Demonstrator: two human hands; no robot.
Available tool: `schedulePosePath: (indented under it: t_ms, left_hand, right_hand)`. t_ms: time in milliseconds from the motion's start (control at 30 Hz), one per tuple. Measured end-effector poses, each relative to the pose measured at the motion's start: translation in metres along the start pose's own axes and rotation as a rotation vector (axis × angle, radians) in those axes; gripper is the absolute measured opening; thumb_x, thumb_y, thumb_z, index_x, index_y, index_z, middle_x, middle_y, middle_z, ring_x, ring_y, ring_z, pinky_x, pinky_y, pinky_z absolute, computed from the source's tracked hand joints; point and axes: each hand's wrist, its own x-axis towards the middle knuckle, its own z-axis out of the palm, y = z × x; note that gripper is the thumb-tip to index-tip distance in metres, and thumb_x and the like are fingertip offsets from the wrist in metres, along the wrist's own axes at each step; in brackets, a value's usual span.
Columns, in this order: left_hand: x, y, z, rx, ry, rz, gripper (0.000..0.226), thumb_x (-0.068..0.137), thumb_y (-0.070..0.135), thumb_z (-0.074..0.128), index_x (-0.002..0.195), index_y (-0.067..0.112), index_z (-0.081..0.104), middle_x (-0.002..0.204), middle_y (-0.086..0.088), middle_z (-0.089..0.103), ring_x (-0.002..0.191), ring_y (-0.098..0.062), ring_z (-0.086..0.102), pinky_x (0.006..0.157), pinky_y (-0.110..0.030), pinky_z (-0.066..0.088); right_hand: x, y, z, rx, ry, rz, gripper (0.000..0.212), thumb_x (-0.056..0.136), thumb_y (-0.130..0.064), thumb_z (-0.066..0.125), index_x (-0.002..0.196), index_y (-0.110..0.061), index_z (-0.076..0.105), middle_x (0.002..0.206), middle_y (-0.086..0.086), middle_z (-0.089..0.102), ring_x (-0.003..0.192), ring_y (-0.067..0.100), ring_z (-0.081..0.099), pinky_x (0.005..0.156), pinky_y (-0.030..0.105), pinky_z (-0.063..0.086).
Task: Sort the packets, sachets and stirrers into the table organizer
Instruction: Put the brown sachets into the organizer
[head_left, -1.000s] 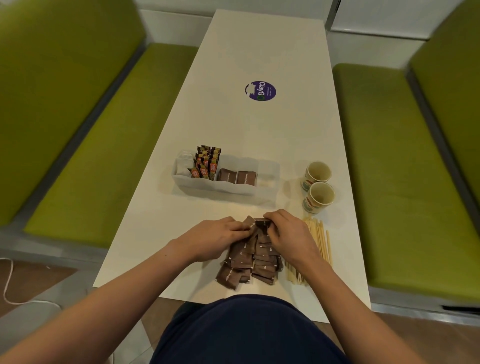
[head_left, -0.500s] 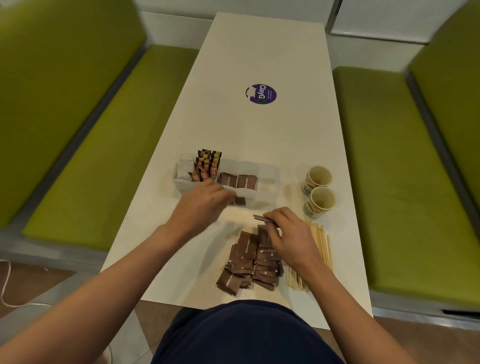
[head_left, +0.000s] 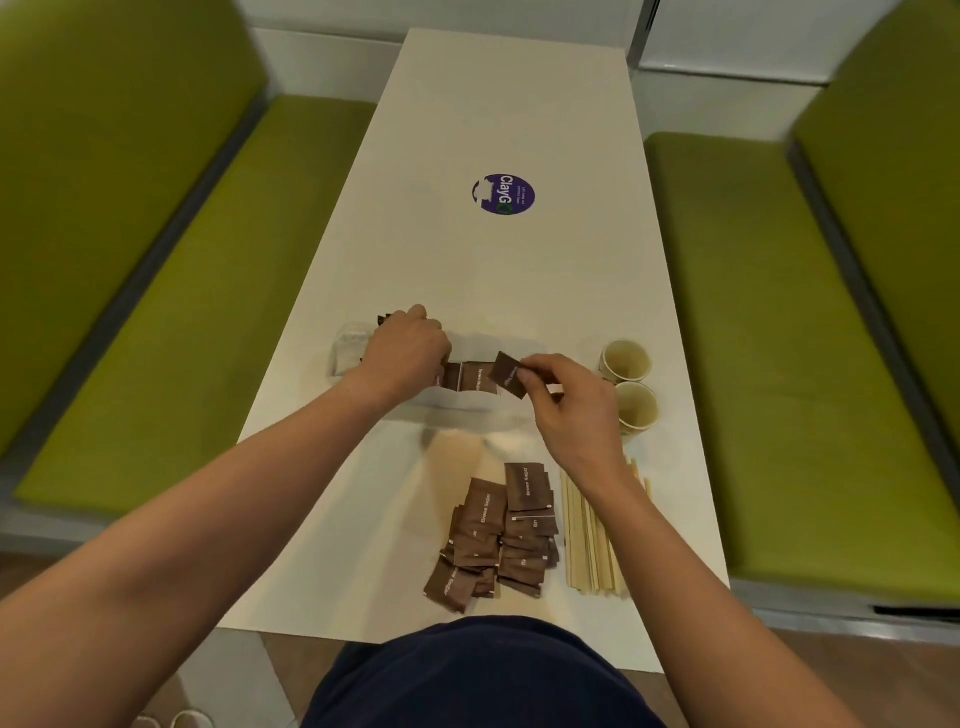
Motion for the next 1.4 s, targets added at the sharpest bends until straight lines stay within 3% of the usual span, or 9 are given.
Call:
schedulePosePath:
  t_ms: [100,200,500,633,867,1000,1133,1233,1400]
  left_hand:
    - [0.004,-0.002,0.008,0.028,0.097,-0.018,0.022,0.066,0.009,0.084,0.085,0.019,0.077,0.081,-0.002,0.061,0.081,-0.029,0.052,0.061,-0.035,0.036]
    - [-0.002,0.001,0.000,-0.070,0.254,-0.032,0.023,0.069,0.016,0.085,0.091,0.016,0.078,0.085,-0.004,0.059,0.083,-0.030,0.052,0.063,-0.037,0.038]
    - [-0.052,0.006,0.004,-0.287,0.440,-0.181,0.007,0.087,0.020,0.071,0.090,0.017,0.077,0.093,-0.003,0.062,0.086,-0.029,0.051,0.068,-0.041,0.045]
    - [-0.069,0.017,0.014,-0.325,0.391,-0.173,0.009,0.085,0.017,0.074,0.094,0.019,0.077,0.098,-0.001,0.062,0.090,-0.027,0.051,0.072,-0.043,0.049]
    - [-0.095,0.052,0.018,-0.500,0.164,-0.078,0.022,0.090,0.029,0.069,0.110,0.022,0.073,0.104,0.003,0.061,0.096,-0.020,0.054,0.080,-0.035,0.046]
    - [-0.105,0.075,0.022,-0.624,-0.090,-0.057,0.037,0.094,0.041,0.063,0.128,0.029,0.064,0.115,0.007,0.058,0.106,-0.012,0.055,0.087,-0.034,0.049]
    - [-0.111,0.090,0.031,-0.536,-0.261,-0.026,0.064,0.091,0.051,0.063,0.147,0.025,0.047,0.134,0.002,0.046,0.123,-0.016,0.044,0.094,-0.035,0.048]
    - [-0.111,0.093,0.036,-0.431,-0.287,-0.045,0.064,0.089,0.054,0.063,0.143,0.023,0.049,0.133,0.000,0.043,0.121,-0.019,0.042,0.087,-0.036,0.050]
    - [-0.107,0.095,0.037,-0.615,-0.259,-0.174,0.044,0.081,0.042,0.077,0.115,0.023,0.057,0.113,0.003,0.049,0.103,-0.017,0.050,0.083,-0.038,0.051]
  right_hand:
    - [0.025,-0.001,0.009,-0.105,-0.051,0.016,0.018,0.100,-0.026,0.062,0.112,-0.020,0.075,0.105,-0.007,0.073,0.101,0.014,0.061,0.081,0.024,0.041]
    - [0.047,0.000,0.024,-0.138,-0.103,0.064,0.022,0.103,-0.028,0.058,0.114,-0.020,0.074,0.105,-0.009,0.057,0.109,0.016,0.049,0.080,0.021,0.030]
    - [0.070,0.007,0.055,-0.599,-0.399,-0.004,0.029,0.100,-0.036,0.058,0.117,-0.021,0.075,0.116,0.005,0.055,0.114,0.029,0.046,0.090,0.042,0.047]
    - [0.059,0.004,0.047,-0.523,-0.320,-0.064,0.033,0.098,-0.028,0.062,0.129,-0.021,0.070,0.111,0.005,0.056,0.109,0.029,0.047,0.085,0.038,0.045]
    - [-0.006,0.008,0.007,-0.262,-0.286,-0.098,0.022,0.099,-0.026,0.063,0.116,-0.022,0.076,0.095,-0.009,0.057,0.097,0.016,0.053,0.079,0.023,0.034]
    - [-0.043,0.024,-0.003,-0.336,-0.412,-0.023,0.026,0.099,-0.029,0.061,0.122,-0.023,0.072,0.114,-0.005,0.068,0.110,0.018,0.055,0.086,0.026,0.039]
    - [-0.069,0.035,-0.007,-0.404,-0.616,0.021,0.050,0.098,-0.037,0.058,0.146,-0.024,0.053,0.144,-0.002,0.057,0.129,0.022,0.047,0.108,0.036,0.041]
    - [-0.076,0.039,-0.009,-0.428,-0.676,0.055,0.061,0.095,-0.037,0.062,0.151,-0.021,0.045,0.153,0.000,0.048,0.133,0.024,0.043,0.112,0.037,0.037]
    - [-0.076,0.040,-0.008,-0.501,-0.621,-0.020,0.045,0.099,-0.038,0.059,0.140,-0.019,0.060,0.143,0.000,0.059,0.124,0.023,0.050,0.105,0.035,0.042]
